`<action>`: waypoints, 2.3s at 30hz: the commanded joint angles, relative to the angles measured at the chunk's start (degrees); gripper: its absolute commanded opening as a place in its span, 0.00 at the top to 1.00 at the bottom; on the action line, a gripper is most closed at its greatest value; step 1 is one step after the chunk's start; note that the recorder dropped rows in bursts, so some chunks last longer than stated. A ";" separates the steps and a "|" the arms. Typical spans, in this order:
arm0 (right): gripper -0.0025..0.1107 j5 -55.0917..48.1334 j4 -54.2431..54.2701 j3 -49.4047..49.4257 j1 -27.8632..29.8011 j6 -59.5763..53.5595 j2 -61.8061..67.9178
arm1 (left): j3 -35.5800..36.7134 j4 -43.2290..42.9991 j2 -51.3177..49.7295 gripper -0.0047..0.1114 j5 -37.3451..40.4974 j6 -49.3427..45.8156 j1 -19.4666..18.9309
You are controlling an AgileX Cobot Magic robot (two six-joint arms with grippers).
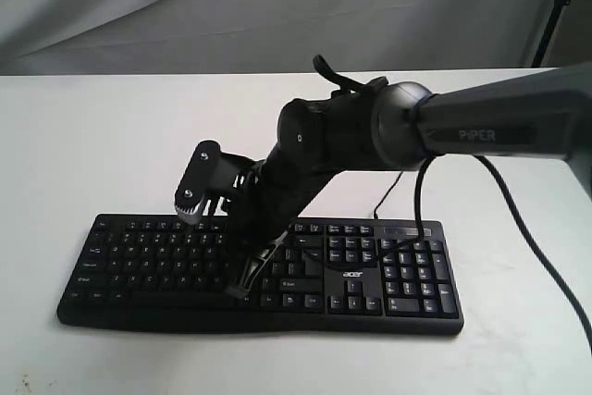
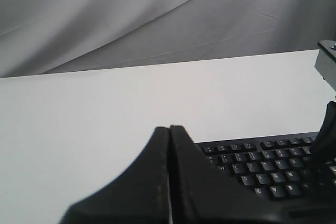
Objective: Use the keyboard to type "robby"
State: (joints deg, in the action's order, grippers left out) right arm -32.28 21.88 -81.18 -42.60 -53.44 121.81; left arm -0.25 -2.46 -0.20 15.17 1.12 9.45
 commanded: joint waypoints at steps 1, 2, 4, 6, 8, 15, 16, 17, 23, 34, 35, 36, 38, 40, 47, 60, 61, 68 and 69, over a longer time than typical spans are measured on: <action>0.98 0.42 0.54 0.10 -0.16 -0.72 -0.21 | 0.25 -0.27 0.20 0.96 -0.31 0.16 0.36; 0.98 0.42 0.54 0.10 -0.16 -0.72 -0.21 | 0.25 -0.27 0.20 0.96 -0.31 0.16 0.36; 0.98 0.42 0.54 0.10 -0.16 -0.72 -0.21 | 0.25 -0.27 0.20 0.96 -0.31 0.16 0.36; 0.98 0.42 0.54 0.10 -0.16 -0.72 -0.21 | 0.25 -0.27 0.20 0.96 -0.31 0.16 0.36; 0.98 0.42 0.29 0.10 -0.15 -0.72 -0.21 | 0.25 -0.27 0.20 0.96 -0.31 0.16 0.36; 0.98 0.42 0.06 0.10 -0.15 -0.72 -0.21 | 0.25 -0.27 0.20 0.96 -0.31 0.16 0.36; 0.98 0.42 0.06 0.10 -0.15 -0.72 -0.21 | 0.25 -0.27 0.20 0.96 -0.31 0.16 0.36; 0.98 0.42 0.06 0.10 -0.15 -0.72 -0.21 | 0.25 -0.27 0.20 0.96 -0.31 0.16 0.36; 0.98 0.42 -0.32 0.10 -0.02 -0.72 -0.21 | 0.25 -0.27 0.20 0.96 -0.31 0.16 0.36; 0.98 0.42 -0.34 0.10 0.46 -0.72 -0.21 | 0.25 -0.27 0.20 0.96 -0.31 0.16 0.36; 0.98 0.42 -0.34 0.10 0.46 -0.72 -0.21 | 0.25 -0.27 0.20 0.96 -0.31 0.16 0.36; 0.98 0.42 -0.34 0.10 0.46 -0.72 -0.21 | 0.25 -0.27 0.20 0.96 -0.31 0.16 0.36; 0.98 0.42 -0.34 0.10 0.46 -0.72 -0.21 | 0.25 -0.27 0.20 0.96 -0.31 0.16 0.36; 0.98 0.42 -0.34 0.10 0.46 -0.72 -0.21 | 0.25 -0.27 0.20 0.96 -0.31 0.16 0.36; 0.98 0.44 -0.34 0.10 0.48 -0.72 0.65 | 0.25 -0.27 0.20 0.96 -0.31 0.16 0.36; 0.98 0.96 -0.07 0.00 0.48 -0.72 -0.56 | 0.25 -0.27 0.20 0.96 -0.31 0.16 0.36; 0.98 1.05 0.51 0.00 0.36 -0.72 -1.59 | 0.25 -0.27 0.20 0.96 -0.31 0.16 0.36; 0.98 2.98 2.04 0.00 -3.29 -0.72 -2.53 | 0.25 -0.27 0.20 0.96 -0.31 0.16 0.36; 0.98 3.32 2.04 0.00 -4.01 -0.72 -2.39 | 0.25 -0.27 0.20 0.96 -0.31 0.16 0.36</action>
State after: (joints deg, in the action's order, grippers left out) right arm -30.13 23.28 -81.18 -44.91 -53.86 119.60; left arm -0.25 -2.46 -0.20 15.17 1.12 9.45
